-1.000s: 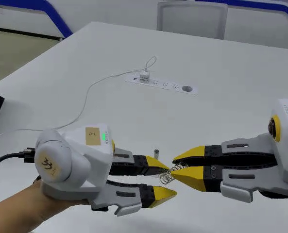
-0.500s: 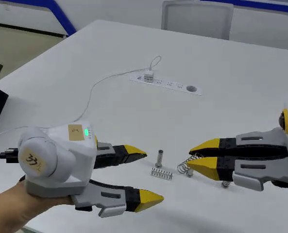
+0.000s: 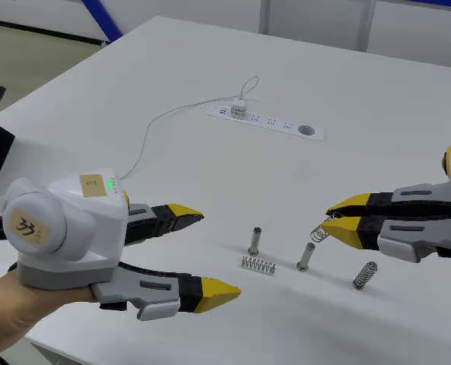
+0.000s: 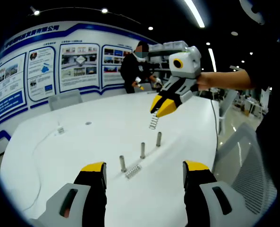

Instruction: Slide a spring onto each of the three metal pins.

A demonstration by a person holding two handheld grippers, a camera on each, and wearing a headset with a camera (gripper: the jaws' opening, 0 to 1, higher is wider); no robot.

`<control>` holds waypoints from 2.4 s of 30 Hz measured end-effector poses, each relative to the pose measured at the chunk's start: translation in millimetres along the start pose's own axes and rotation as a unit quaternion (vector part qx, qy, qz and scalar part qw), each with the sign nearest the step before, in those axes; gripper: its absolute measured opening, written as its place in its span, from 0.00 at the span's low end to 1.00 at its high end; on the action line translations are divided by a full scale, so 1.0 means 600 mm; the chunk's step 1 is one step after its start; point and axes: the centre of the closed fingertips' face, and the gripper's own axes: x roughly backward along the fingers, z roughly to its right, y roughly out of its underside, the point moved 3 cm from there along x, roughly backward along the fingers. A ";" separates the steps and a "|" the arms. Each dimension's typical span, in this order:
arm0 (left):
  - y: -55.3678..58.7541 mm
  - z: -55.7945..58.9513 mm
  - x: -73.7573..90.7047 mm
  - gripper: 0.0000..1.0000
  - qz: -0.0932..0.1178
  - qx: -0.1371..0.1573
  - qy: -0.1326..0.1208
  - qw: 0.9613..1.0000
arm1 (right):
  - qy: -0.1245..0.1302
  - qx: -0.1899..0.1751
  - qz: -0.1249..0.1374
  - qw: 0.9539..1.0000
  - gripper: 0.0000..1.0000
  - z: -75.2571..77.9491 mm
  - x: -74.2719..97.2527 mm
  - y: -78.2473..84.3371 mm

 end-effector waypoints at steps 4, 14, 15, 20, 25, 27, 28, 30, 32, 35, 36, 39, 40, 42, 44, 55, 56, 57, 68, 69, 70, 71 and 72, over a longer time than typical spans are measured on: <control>0.001 -0.008 0.002 0.78 0.000 0.003 -0.014 1.000 | 0.013 -0.021 -0.007 1.000 0.11 0.019 -0.005 0.009; 0.010 -0.029 0.011 0.89 -0.001 0.018 -0.034 0.999 | 0.016 -0.012 -0.042 0.999 0.11 0.037 -0.036 0.036; 0.012 -0.032 0.012 0.90 -0.002 0.020 -0.036 0.999 | 0.014 -0.014 -0.044 0.999 0.11 0.038 -0.040 0.037; 0.020 -0.046 0.018 0.94 -0.005 0.028 -0.048 0.998 | 0.010 -0.016 -0.059 0.998 0.11 0.039 -0.057 0.050; 0.022 -0.053 0.022 0.99 -0.003 0.037 -0.058 0.998 | 0.007 -0.010 -0.073 0.997 0.11 0.040 -0.068 0.062; 0.023 -0.053 0.023 1.00 -0.004 0.038 -0.059 0.998 | 0.004 -0.015 -0.074 0.997 0.11 0.040 -0.070 0.064; 0.024 -0.053 0.022 1.00 -0.004 0.038 -0.059 0.998 | 0.002 -0.019 -0.074 0.997 0.11 0.040 -0.071 0.065; 0.026 -0.053 0.022 1.00 -0.006 0.039 -0.059 0.997 | 0.001 -0.021 -0.075 0.997 0.11 0.038 -0.072 0.067; 0.028 -0.053 0.021 1.00 -0.008 0.040 -0.059 0.997 | -0.002 -0.023 -0.074 0.997 0.11 0.036 -0.075 0.067; 0.030 -0.053 0.020 1.00 -0.012 0.039 -0.059 0.997 | -0.003 -0.024 -0.077 0.997 0.11 0.034 -0.081 0.070; 0.032 -0.053 0.020 1.00 -0.013 0.040 -0.059 0.997 | -0.003 -0.023 -0.081 0.996 0.11 0.033 -0.082 0.072; 0.032 -0.053 0.019 1.00 -0.013 0.041 -0.059 0.997 | -0.004 -0.014 -0.089 0.996 0.11 0.031 -0.087 0.075; 0.032 -0.053 0.019 1.00 -0.013 0.041 -0.059 0.997 | -0.004 -0.011 -0.091 0.996 0.11 0.031 -0.089 0.077; 0.031 -0.053 0.018 1.00 -0.011 0.043 -0.060 0.997 | -0.005 -0.010 -0.099 0.995 0.11 0.032 -0.093 0.082; 0.031 -0.053 0.018 1.00 -0.011 0.043 -0.060 0.997 | -0.005 -0.003 -0.106 0.994 0.11 0.034 -0.095 0.087; 0.038 -0.051 0.020 1.00 -0.019 0.045 -0.059 0.997 | -0.009 -0.007 -0.130 0.992 0.11 0.034 -0.120 0.116; 0.039 -0.051 0.020 1.00 -0.020 0.045 -0.059 0.997 | -0.009 -0.004 -0.131 0.991 0.11 0.034 -0.122 0.118; 0.040 -0.051 0.019 1.00 -0.021 0.044 -0.058 0.997 | -0.009 0.000 -0.132 0.991 0.11 0.034 -0.125 0.122; 0.035 -0.050 0.017 1.00 -0.016 0.044 -0.054 0.997 | -0.009 0.009 -0.151 0.988 0.11 0.033 -0.140 0.141; 0.035 -0.050 0.017 1.00 -0.016 0.044 -0.055 0.997 | -0.008 0.009 -0.150 0.989 0.11 0.033 -0.139 0.141; 0.036 -0.051 0.018 1.00 -0.015 0.045 -0.056 0.997 | -0.008 0.006 -0.148 0.989 0.11 0.034 -0.140 0.139; 0.036 -0.052 0.019 1.00 -0.015 0.046 -0.056 0.997 | -0.008 0.006 -0.148 0.989 0.11 0.034 -0.139 0.139; 0.036 -0.053 0.020 1.00 -0.016 0.046 -0.057 0.997 | -0.008 0.007 -0.148 0.989 0.11 0.034 -0.139 0.139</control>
